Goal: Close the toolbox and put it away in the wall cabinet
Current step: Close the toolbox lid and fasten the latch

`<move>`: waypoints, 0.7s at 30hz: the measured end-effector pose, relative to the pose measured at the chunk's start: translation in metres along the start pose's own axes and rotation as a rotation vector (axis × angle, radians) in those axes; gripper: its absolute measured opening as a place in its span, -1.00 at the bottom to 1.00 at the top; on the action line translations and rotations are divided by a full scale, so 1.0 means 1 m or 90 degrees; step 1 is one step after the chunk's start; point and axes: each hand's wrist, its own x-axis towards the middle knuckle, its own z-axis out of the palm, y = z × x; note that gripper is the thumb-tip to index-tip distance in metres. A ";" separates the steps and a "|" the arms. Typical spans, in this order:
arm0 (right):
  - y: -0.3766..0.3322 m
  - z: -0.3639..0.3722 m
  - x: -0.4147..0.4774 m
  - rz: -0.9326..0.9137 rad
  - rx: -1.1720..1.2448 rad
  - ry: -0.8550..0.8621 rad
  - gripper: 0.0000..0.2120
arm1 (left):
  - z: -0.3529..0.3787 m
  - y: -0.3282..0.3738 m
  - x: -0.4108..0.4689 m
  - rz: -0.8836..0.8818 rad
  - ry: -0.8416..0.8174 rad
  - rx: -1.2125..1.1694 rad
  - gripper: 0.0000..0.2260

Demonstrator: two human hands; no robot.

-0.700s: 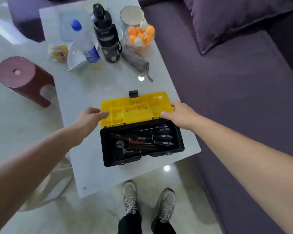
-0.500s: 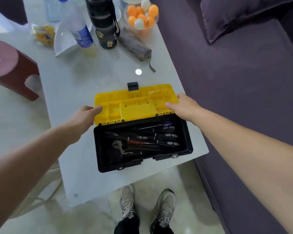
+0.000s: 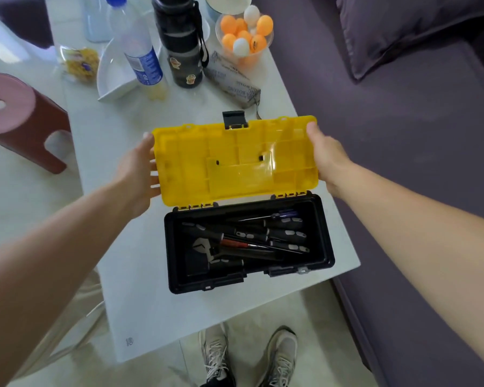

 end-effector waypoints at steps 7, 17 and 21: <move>0.001 -0.024 -0.053 -0.070 0.092 0.025 -0.31 | -0.011 -0.016 -0.061 0.159 -0.019 -0.013 -0.67; 0.064 -0.037 -0.103 -0.171 0.133 -0.051 -0.54 | -0.049 -0.065 -0.118 0.305 -0.118 0.409 -0.47; 0.085 -0.041 -0.108 -0.178 0.147 -0.099 -0.54 | -0.045 -0.074 -0.126 0.373 -0.158 0.577 -0.29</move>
